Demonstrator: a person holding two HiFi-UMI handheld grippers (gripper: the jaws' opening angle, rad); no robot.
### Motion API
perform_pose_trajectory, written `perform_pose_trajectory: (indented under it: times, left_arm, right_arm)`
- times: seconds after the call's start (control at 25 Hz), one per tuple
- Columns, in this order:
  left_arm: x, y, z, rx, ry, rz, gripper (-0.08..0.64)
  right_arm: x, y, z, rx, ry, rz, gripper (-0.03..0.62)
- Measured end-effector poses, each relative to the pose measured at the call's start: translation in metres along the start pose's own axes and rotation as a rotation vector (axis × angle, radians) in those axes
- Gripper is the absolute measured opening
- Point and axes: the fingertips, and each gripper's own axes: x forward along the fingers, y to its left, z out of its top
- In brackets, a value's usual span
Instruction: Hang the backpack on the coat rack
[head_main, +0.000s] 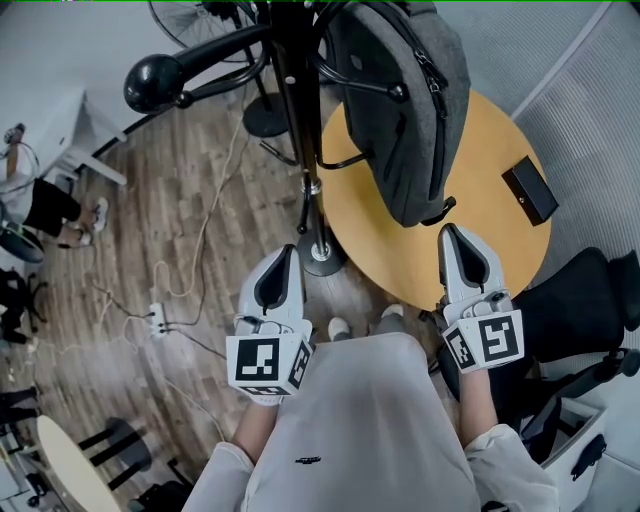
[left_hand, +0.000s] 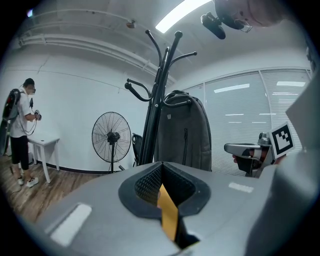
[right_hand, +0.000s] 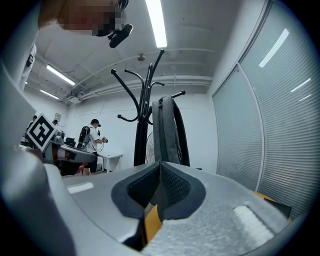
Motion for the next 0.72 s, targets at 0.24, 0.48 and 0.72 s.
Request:
perform_pose_trajectory:
  times: [0.24, 0.48, 0.72]
  left_arm:
    - [-0.004, -0.005, 0.003, 0.009, -0.023, -0.009, 0.018]
    - [-0.004, -0.006, 0.005, 0.007, -0.027, -0.011, 0.018]
    - [-0.006, -0.01, 0.004, 0.002, -0.027, -0.013, 0.018]
  right_arm:
    - [-0.008, -0.001, -0.003, -0.001, -0.003, -0.021, 0.003]
    - [-0.012, -0.002, -0.003, -0.004, -0.005, -0.028, 0.003]
    - [-0.014, -0.003, -0.004, -0.001, -0.005, -0.032, 0.003]
